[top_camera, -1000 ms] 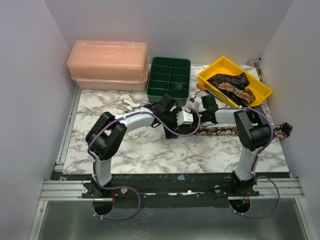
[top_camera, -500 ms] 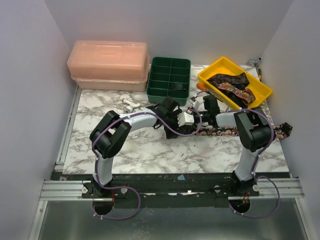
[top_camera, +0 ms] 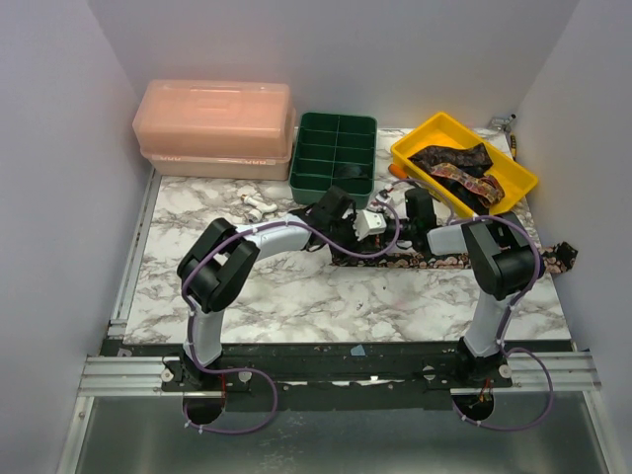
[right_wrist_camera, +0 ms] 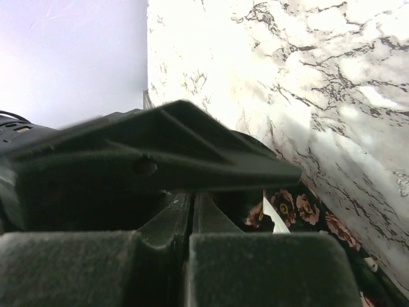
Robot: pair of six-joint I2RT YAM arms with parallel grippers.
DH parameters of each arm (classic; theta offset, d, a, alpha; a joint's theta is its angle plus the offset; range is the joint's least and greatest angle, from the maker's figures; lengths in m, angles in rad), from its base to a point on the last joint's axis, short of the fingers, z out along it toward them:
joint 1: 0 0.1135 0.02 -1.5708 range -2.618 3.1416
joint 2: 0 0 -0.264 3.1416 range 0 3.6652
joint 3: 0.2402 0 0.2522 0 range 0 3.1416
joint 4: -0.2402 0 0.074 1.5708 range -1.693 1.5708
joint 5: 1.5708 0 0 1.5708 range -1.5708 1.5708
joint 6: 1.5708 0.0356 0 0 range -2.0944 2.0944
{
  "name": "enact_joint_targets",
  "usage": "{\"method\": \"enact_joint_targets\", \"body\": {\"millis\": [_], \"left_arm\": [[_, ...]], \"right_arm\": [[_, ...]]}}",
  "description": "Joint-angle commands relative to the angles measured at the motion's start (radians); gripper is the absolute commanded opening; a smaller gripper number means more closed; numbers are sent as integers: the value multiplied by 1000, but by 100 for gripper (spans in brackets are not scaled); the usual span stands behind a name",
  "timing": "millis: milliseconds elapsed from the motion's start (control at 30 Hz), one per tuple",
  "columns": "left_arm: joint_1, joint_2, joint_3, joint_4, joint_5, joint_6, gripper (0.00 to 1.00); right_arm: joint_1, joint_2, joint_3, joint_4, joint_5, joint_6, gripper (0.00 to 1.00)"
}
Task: Roll the ties
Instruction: Roll the tie at the center of the board.
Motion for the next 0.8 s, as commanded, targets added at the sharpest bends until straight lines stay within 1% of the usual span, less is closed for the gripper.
{"method": "enact_joint_targets", "body": {"millis": [0, 67, 133, 200, 333, 433, 467, 667, 767], "left_arm": [[13, -2, -11, -13, -7, 38, 43], [16, -10, -15, -58, -11, 87, 40], [16, -11, -5, -108, -18, 128, 40], [17, -5, 14, -157, -30, 154, 41], [17, 12, 68, -237, -9, 171, 43], [17, 21, 92, -278, 11, 190, 43], [17, 23, 95, -288, 16, 193, 42], [17, 40, 118, -313, 28, 202, 36], [16, 40, 120, -318, 30, 204, 36]], "right_arm": [[-4, -25, -19, 20, -32, 12, 1], [-12, -28, -12, -26, -26, -25, 1], [-22, -28, 3, -103, -18, -87, 1], [-31, -28, 27, -210, 2, -172, 1], [-36, -23, 73, -407, 61, -354, 1], [-37, -15, 84, -460, 99, -427, 1], [-37, -12, 86, -494, 114, -442, 1], [-37, 10, 109, -565, 226, -539, 1], [-36, 19, 126, -608, 278, -607, 1]]}}
